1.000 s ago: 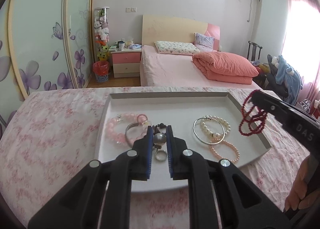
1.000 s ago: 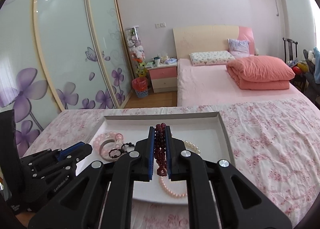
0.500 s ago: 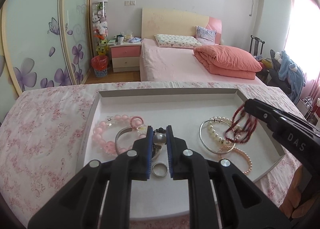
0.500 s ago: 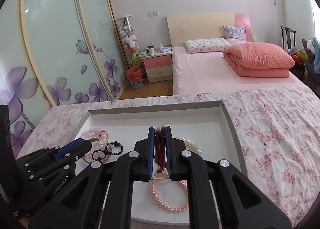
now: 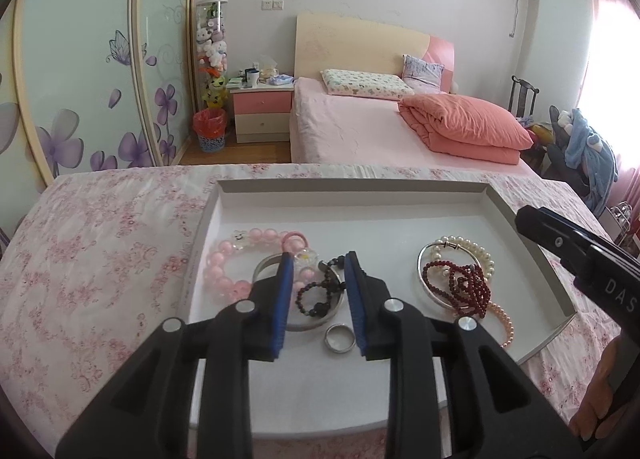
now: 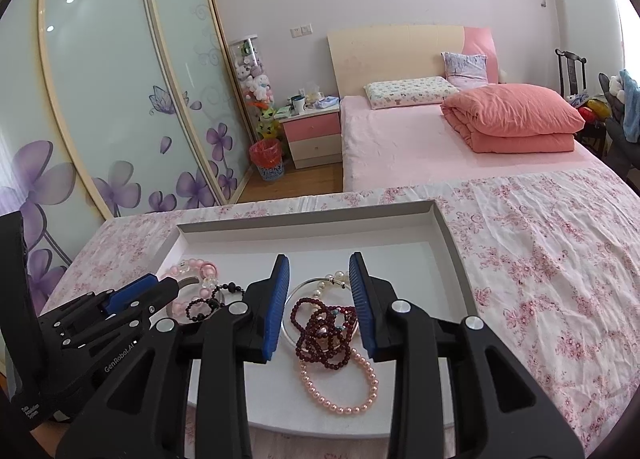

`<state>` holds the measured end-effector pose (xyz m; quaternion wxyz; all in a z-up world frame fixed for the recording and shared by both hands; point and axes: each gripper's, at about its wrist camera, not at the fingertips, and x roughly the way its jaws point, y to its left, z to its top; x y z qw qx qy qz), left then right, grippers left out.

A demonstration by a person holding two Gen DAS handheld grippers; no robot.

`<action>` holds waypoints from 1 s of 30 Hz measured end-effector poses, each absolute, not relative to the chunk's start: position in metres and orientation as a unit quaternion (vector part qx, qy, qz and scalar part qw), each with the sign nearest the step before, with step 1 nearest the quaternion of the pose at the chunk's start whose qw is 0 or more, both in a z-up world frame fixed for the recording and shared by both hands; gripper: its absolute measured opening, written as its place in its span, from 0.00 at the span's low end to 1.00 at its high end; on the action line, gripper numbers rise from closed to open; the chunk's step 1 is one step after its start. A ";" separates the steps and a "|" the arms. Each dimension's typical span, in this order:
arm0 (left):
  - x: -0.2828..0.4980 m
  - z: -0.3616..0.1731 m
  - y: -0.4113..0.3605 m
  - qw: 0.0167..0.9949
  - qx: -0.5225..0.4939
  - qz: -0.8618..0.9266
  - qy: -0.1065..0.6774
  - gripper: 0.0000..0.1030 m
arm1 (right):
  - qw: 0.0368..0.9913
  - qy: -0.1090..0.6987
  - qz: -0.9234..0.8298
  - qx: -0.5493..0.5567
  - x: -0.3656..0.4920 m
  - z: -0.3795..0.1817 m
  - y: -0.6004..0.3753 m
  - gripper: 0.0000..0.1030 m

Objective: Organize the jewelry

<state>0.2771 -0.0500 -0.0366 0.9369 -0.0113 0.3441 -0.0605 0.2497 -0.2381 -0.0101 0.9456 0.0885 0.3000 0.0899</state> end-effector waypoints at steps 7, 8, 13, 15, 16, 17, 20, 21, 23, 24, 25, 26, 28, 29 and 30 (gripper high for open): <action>0.249 -0.018 -0.040 0.945 -0.012 -0.055 0.323 0.33 | 0.949 0.288 0.093 0.089 0.222 0.003 -0.239 0.34; 0.244 -0.016 -0.039 0.946 -0.011 -0.055 0.319 0.34 | 0.949 0.286 0.094 0.088 0.218 0.004 -0.239 0.37; 0.211 -0.006 -0.034 0.952 0.000 -0.054 0.302 0.41 | 0.951 0.279 0.099 0.085 0.188 0.008 -0.239 0.41; 0.200 -0.004 -0.031 0.953 0.000 -0.053 0.299 0.43 | 0.951 0.278 0.100 0.087 0.177 0.008 -0.239 0.45; 0.193 -0.003 -0.029 0.953 -0.002 -0.054 0.297 0.44 | 0.951 0.278 0.101 0.088 0.169 0.007 -0.240 0.45; 0.188 -0.002 -0.028 0.953 -0.002 -0.056 0.296 0.46 | 0.951 0.277 0.101 0.088 0.165 0.007 -0.240 0.47; 0.169 0.001 -0.024 0.955 -0.001 -0.059 0.290 0.53 | 0.954 0.271 0.101 0.085 0.147 0.009 -0.239 0.55; 0.163 0.001 -0.022 0.956 -0.002 -0.060 0.287 0.54 | 0.955 0.268 0.100 0.082 0.141 0.009 -0.239 0.58; 0.148 0.001 -0.018 0.958 -0.002 -0.060 0.280 0.58 | 0.957 0.262 0.097 0.076 0.130 0.009 -0.238 0.61; 0.144 0.001 -0.018 0.958 -0.002 -0.061 0.279 0.60 | 0.958 0.261 0.096 0.073 0.126 0.009 -0.238 0.63; 0.136 0.001 -0.015 0.959 -0.003 -0.059 0.276 0.62 | 0.958 0.259 0.095 0.072 0.120 0.009 -0.239 0.64; 0.133 0.000 -0.015 0.960 -0.003 -0.058 0.275 0.65 | 0.959 0.258 0.095 0.071 0.117 0.009 -0.240 0.67; 0.122 -0.001 -0.010 0.961 -0.008 -0.055 0.271 0.70 | 0.960 0.253 0.092 0.070 0.108 0.010 -0.240 0.73; 0.118 -0.001 -0.008 0.962 -0.010 -0.054 0.269 0.74 | 0.962 0.250 0.090 0.068 0.105 0.010 -0.240 0.76; 0.116 -0.001 -0.006 0.962 -0.011 -0.051 0.267 0.76 | 0.963 0.247 0.088 0.064 0.101 0.010 -0.240 0.79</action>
